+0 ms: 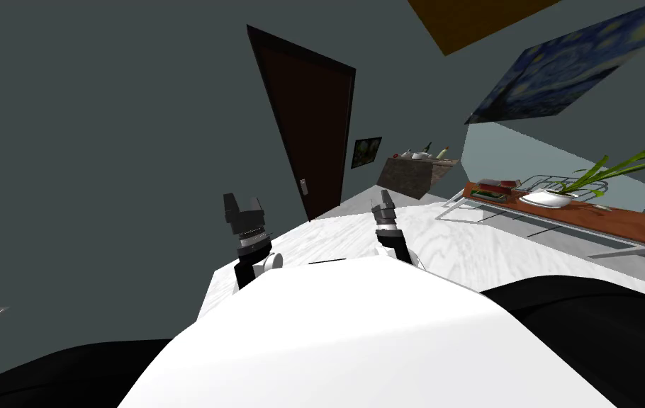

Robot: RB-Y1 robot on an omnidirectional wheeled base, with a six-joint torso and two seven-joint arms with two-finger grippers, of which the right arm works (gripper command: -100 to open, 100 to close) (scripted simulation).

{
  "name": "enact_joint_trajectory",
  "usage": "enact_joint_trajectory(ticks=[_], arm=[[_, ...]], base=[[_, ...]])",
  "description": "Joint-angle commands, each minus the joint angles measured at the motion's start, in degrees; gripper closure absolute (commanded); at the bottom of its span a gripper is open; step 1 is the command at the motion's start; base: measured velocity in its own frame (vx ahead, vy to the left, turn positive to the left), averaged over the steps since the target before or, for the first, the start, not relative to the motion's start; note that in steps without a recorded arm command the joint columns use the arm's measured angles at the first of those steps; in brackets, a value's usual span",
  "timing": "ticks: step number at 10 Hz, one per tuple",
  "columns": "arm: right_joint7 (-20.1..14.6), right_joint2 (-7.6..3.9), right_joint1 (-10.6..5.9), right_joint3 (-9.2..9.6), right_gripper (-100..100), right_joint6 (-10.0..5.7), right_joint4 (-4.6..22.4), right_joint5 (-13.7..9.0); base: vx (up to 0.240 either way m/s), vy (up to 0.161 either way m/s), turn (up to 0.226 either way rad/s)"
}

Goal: Pull the door open

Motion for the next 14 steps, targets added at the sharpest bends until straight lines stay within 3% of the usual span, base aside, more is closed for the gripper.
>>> enact_joint_trajectory(ticks=[1,6,14], arm=[[1.61,-0.52,-1.04,0.0,-100,-0.05,1.82,0.78],[5.31,-1.57,-3.45,-0.02,-100,-0.15,6.02,2.58],[14.06,-3.63,-9.13,-0.04,-100,-0.4,15.95,6.85]], base=[[0.079,-0.075,0.102],[0.091,0.063,0.038],[0.101,0.042,0.062]])
